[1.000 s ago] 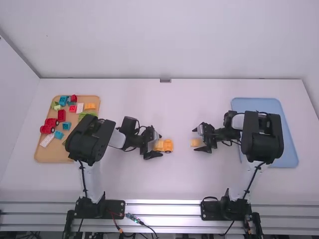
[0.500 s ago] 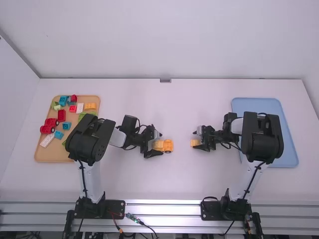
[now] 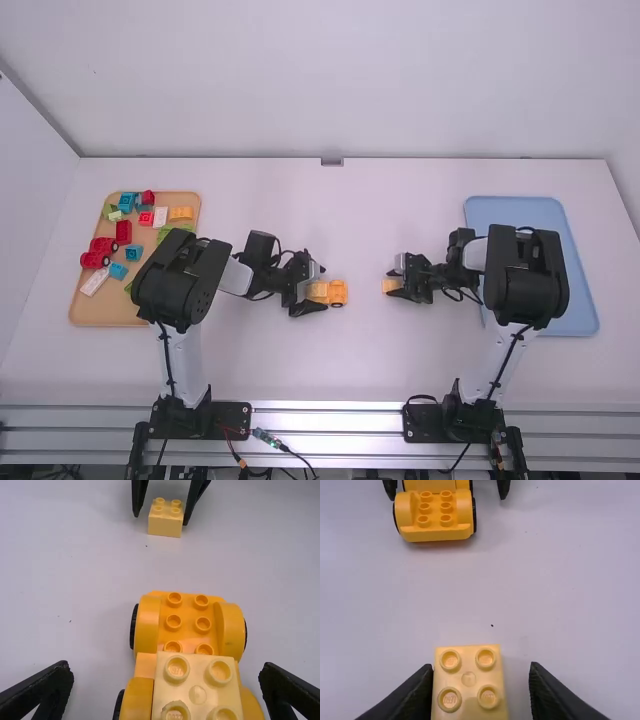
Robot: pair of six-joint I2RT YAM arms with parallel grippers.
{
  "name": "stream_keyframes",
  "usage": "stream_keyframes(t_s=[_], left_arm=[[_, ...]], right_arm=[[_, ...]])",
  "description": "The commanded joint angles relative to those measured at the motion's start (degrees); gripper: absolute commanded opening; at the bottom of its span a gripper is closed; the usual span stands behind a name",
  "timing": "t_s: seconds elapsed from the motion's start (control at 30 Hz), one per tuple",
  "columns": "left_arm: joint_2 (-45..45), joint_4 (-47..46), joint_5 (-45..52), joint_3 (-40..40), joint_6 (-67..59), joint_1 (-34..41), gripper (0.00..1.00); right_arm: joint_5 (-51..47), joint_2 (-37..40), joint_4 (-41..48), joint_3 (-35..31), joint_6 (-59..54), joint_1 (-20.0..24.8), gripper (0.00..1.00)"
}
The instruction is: Assemble lego blocks to make yellow taxi
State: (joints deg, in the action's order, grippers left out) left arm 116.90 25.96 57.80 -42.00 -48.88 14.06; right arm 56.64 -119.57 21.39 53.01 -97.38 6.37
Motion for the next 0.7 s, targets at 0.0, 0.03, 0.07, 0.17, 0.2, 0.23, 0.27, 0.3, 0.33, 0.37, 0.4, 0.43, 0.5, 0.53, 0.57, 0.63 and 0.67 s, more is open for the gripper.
stream_keyframes(t_s=[0.0, 0.03, 0.07, 0.17, 0.2, 0.23, 0.27, 0.3, 0.33, 0.37, 0.4, 0.43, 0.5, 0.53, 0.57, 0.63, 0.67], left_arm=[[0.66, -0.19, 0.75, 0.46, -0.42, -0.09, 0.99], [0.66, -0.19, 0.73, 0.46, -0.42, -0.07, 0.99], [0.66, -0.19, 0.73, 0.46, -0.42, 0.18, 0.99], [0.66, -0.23, 0.77, 0.46, -0.42, 0.22, 0.99], [0.66, -0.23, 0.75, 0.46, -0.46, 0.22, 0.99], [0.66, -0.16, 0.73, 0.46, -0.42, 0.22, 0.99], [0.66, -0.19, 0.73, 0.46, -0.42, 0.22, 0.99], [0.66, -0.19, 0.73, 0.46, -0.44, 0.22, 0.99], [0.66, -0.21, 0.75, 0.46, -0.39, 0.22, 0.99], [0.66, -0.21, 0.71, 0.46, -0.42, 0.22, 0.99], [0.66, -0.21, 0.69, 0.46, -0.44, 0.22, 0.99], [0.66, -0.21, 0.53, 0.46, -0.46, 0.22, 0.99], [0.66, -0.16, 0.27, 0.46, -0.48, 0.22, 0.99], [0.66, -0.19, 0.31, 0.46, -0.68, 0.2, 1.0], [0.66, -0.19, 0.27, 0.46, -0.66, 0.13, 0.99], [0.66, -0.21, -0.19, 0.46, -0.52, 0.0, 0.96], [0.66, -0.23, -1.17, 0.46, -0.39, 0.11, 0.91]], right_arm=[[0.55, -1.15, 0.24, -0.04, 1.09, -0.07, 0.47], [0.55, -1.15, -0.37, -0.15, 1.88, -0.07, 0.47], [0.55, -1.15, -0.79, -0.28, 2.51, -0.07, 0.47], [0.55, -1.15, -1.9, -0.59, 3.87, -0.07, 0.42], [0.57, -1.15, -1.88, -0.61, 3.82, -0.07, 0.4], [0.57, -1.15, -1.66, -0.59, 3.72, -0.07, 0.39], [0.57, -1.15, -1.44, -0.52, 3.56, -0.07, 0.38], [0.55, -1.15, -1.22, -0.44, 3.54, -0.07, 0.38], [0.55, -1.15, -1.01, -0.33, 3.63, -0.07, 0.38], [0.57, -1.15, -0.76, -0.17, 3.56, -0.07, 0.38], [0.55, -1.15, -0.48, -0.04, 3.52, -0.07, 0.39], [0.52, -1.15, -0.15, 0.11, 3.37, -0.07, 0.39], [0.55, -1.15, 1.05, 0.79, 3.54, -0.07, 0.39], [0.52, -1.15, 1.73, 1.18, 3.56, -0.07, 0.29], [0.52, -1.15, 1.9, 1.29, 3.56, -0.07, 0.27], [0.55, -1.15, 2.6, 1.73, 3.52, -0.07, 0.25], [0.48, -1.15, 3.17, 1.92, 3.3, -0.07, 0.25]])
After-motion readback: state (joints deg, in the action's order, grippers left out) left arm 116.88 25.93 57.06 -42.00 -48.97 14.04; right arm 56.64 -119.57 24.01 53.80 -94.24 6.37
